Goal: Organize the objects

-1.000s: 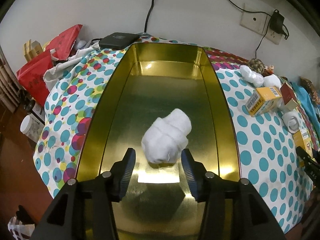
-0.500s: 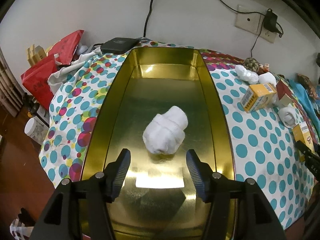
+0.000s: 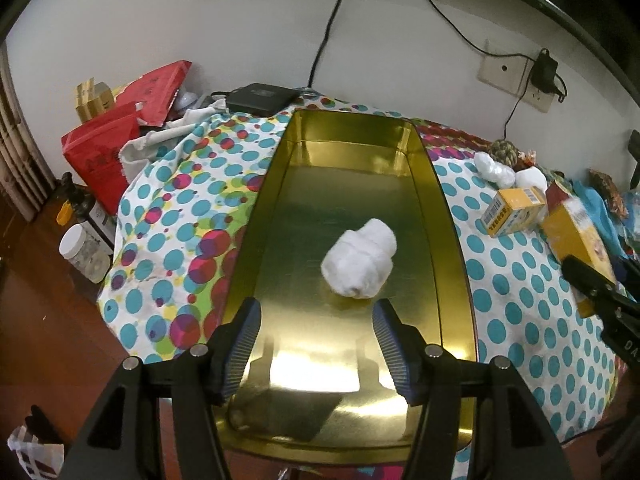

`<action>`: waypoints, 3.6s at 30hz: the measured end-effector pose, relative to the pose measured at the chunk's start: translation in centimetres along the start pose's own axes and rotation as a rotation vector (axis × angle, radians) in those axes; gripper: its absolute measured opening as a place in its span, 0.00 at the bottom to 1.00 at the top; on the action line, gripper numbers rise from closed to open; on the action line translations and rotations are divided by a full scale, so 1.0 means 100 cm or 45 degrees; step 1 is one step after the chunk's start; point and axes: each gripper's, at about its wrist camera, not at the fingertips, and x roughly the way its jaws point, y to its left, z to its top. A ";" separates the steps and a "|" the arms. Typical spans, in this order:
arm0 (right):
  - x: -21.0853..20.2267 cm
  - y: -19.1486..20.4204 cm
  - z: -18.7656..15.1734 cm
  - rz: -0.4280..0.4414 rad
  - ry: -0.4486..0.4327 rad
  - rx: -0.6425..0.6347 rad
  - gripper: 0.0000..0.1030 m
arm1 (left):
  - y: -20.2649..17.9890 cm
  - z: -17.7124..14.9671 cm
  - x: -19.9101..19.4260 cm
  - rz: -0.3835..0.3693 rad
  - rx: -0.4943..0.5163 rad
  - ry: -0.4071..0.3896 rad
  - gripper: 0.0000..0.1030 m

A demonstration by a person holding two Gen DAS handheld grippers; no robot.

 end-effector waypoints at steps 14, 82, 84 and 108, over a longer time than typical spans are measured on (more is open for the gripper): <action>0.036 0.107 0.040 0.248 0.061 -0.183 0.47 | 0.037 -0.009 -0.021 -0.021 -0.100 -0.026 0.58; 0.043 -0.111 -0.017 -0.173 0.049 0.226 0.55 | -0.154 0.022 0.003 -0.210 0.365 -0.011 0.60; 0.049 -0.116 -0.016 -0.171 0.055 0.233 0.55 | -0.160 0.022 0.008 -0.209 0.372 -0.003 0.60; 0.072 -0.133 -0.013 -0.184 0.040 0.231 0.54 | -0.203 0.041 0.079 -0.183 0.430 0.066 0.60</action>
